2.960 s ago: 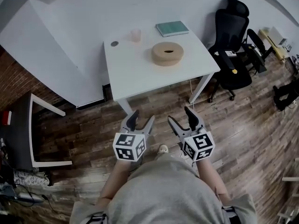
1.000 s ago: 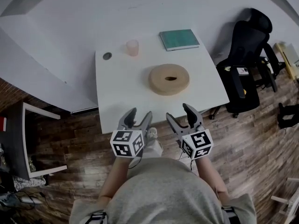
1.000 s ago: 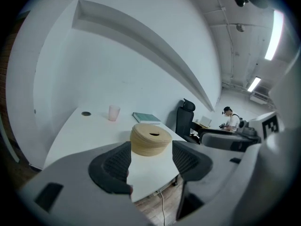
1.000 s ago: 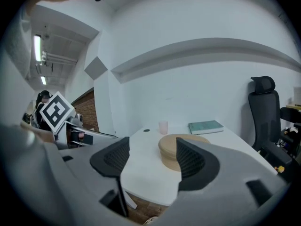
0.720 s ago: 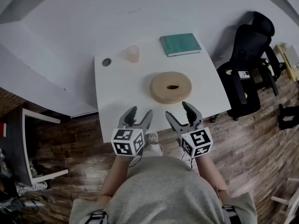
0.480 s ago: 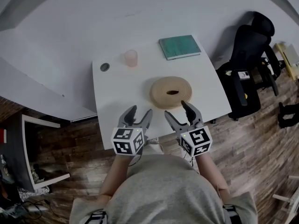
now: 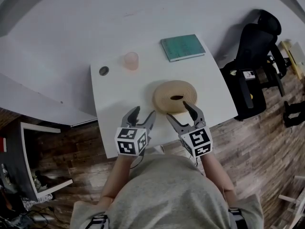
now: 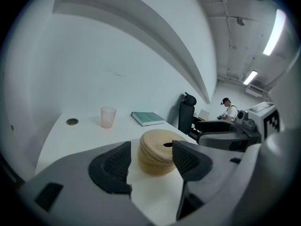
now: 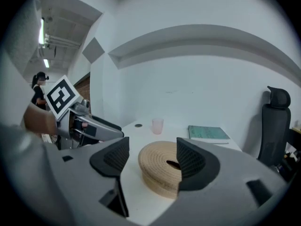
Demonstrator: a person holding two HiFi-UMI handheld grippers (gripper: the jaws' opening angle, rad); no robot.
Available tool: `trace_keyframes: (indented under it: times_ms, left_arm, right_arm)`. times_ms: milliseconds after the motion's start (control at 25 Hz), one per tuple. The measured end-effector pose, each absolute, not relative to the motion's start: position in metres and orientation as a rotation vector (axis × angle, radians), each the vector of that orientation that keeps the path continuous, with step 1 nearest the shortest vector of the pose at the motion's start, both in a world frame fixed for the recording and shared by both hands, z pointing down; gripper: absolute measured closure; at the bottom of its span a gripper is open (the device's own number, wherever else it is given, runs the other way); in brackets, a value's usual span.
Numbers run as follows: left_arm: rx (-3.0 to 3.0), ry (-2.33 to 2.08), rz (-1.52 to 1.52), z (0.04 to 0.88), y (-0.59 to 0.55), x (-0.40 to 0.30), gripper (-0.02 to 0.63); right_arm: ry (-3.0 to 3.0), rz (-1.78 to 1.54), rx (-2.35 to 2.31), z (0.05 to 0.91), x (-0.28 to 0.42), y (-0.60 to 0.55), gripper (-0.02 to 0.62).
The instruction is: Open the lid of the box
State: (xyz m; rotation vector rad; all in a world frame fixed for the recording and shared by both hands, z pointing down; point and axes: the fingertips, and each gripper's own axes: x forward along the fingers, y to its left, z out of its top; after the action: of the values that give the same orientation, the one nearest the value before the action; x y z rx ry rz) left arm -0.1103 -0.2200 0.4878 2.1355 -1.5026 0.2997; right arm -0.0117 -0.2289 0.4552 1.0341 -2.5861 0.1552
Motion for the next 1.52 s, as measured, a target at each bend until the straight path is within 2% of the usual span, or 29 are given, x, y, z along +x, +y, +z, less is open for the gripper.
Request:
trace_keyframes:
  times_ms: [840, 1520]
  left_arm:
    - [2.220, -1.248, 0.596, 0.584, -0.240, -0.083, 0.334]
    - [2.323, -1.053, 0.758, 0.620, -0.262, -0.060, 0.322]
  right_arm:
    - [-2.224, -0.075, 0.630, 0.554, -0.025, -0.231, 0.296]
    - [-2.068, -0.225, 0.454, 0.574, -0.042, -0.243, 0.371]
